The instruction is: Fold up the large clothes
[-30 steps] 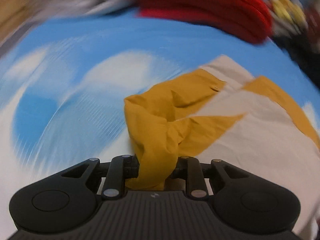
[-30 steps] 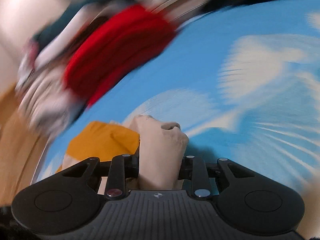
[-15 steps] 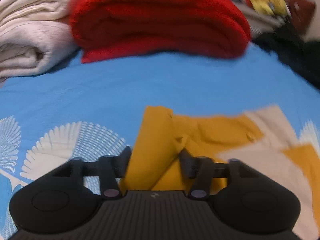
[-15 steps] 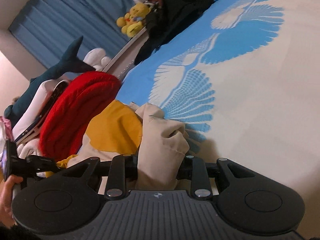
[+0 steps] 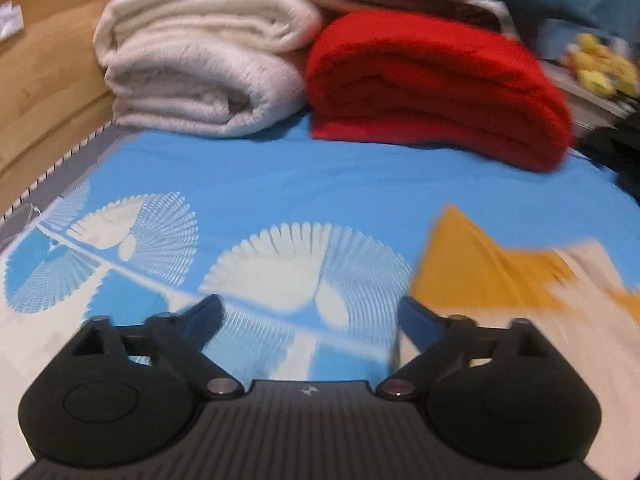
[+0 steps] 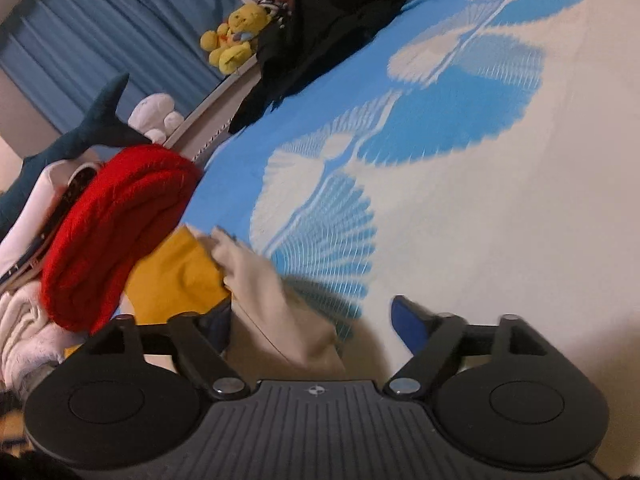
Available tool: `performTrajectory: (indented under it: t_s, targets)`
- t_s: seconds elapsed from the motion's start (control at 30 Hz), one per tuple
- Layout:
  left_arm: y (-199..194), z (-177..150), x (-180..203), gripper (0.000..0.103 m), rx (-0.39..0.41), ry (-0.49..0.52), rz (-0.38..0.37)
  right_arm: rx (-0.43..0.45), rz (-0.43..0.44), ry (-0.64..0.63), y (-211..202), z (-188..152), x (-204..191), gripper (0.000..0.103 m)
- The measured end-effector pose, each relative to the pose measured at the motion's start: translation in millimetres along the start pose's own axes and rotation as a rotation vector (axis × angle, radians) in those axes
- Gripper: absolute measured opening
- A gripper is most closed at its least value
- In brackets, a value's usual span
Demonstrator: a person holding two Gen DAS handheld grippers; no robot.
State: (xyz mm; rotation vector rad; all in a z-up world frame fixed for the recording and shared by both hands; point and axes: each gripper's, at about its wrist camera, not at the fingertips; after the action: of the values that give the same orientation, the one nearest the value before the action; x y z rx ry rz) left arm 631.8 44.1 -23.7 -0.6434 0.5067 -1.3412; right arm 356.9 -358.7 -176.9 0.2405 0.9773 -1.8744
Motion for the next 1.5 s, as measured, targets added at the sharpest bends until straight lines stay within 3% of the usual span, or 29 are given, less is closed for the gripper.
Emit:
performTrajectory:
  t_s: [0.1, 0.2, 0.33, 0.4, 0.47, 0.53, 0.63, 0.7, 0.8, 1.0, 1.17, 1.3, 1.5]
  targets:
    - [-74.5, -53.3, -11.2, 0.103, 0.091, 0.057, -0.021, 0.065, -0.044, -0.128, -40.6, 12.2, -20.2, 0.087]
    - [-141.2, -105.8, -10.6, 0.103, 0.141, 0.092, -0.075, 0.121, -0.004, -0.363, -91.7, 12.8, -49.0, 0.096]
    - [-213.8, -175.6, -14.1, 0.103, 0.131, 0.03, -0.154, 0.168, 0.077, -0.672, -158.3, -9.8, -67.1, 0.102]
    - [-238.9, -207.5, -19.2, 0.103, 0.117, -0.004, -0.187, 0.149, 0.094, -0.757, -178.5, -20.4, -67.4, 0.102]
    - [-258.1, -237.6, -23.4, 0.103, 0.127, 0.0, -0.138, 0.115, 0.105, -0.825, -195.8, -34.4, -64.5, 0.102]
    - [-271.0, -261.8, -23.4, 0.103, 0.141, 0.046, -0.097, 0.109, 0.095, -0.881, -210.8, -52.8, -58.2, 0.102]
    - [-280.0, -285.2, -17.7, 0.103, 0.16, 0.115, -0.115, 0.137, 0.067, -0.921, -224.4, -82.0, -48.6, 0.102]
    - [-279.0, -293.1, -12.7, 0.103, 0.161, 0.112, -0.124, 0.141, 0.042, -0.924, -229.1, -98.0, -46.9, 0.102]
    - [-273.9, -299.8, -1.1, 0.103, 0.155, 0.114, -0.135, 0.125, 0.108, -0.884, -226.0, -105.9, -49.6, 0.102]
    - [-249.4, -301.2, 19.8, 0.103, 0.183, 0.176, -0.117, 0.146, 0.063, -0.935, -208.7, -106.7, -51.6, 0.102]
    - [-217.2, -287.3, 26.0, 0.103, 0.094, 0.143, -0.131, 0.105, 0.019, -0.901, -187.3, -102.5, -44.0, 0.102]
    - [-203.0, -284.9, 27.3, 0.103, 0.089, 0.16, -0.099, 0.112, 0.003, -0.9, -175.1, -103.3, -45.2, 0.102]
    - [-198.1, -280.1, 18.0, 0.103, 0.045, 0.118, -0.117, 0.109, 0.023, -0.897, -167.6, -105.5, -47.2, 0.102]
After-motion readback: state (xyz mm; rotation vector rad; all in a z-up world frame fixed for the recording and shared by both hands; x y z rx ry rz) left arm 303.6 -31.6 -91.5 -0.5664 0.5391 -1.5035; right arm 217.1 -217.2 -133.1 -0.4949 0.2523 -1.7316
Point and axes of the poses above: each gripper's, at about its wrist camera, not at the fingertips, and y roughly the way its jaws point, x to its right, z to its top, and after that the axes turned 8 degrees about -y, right-handed
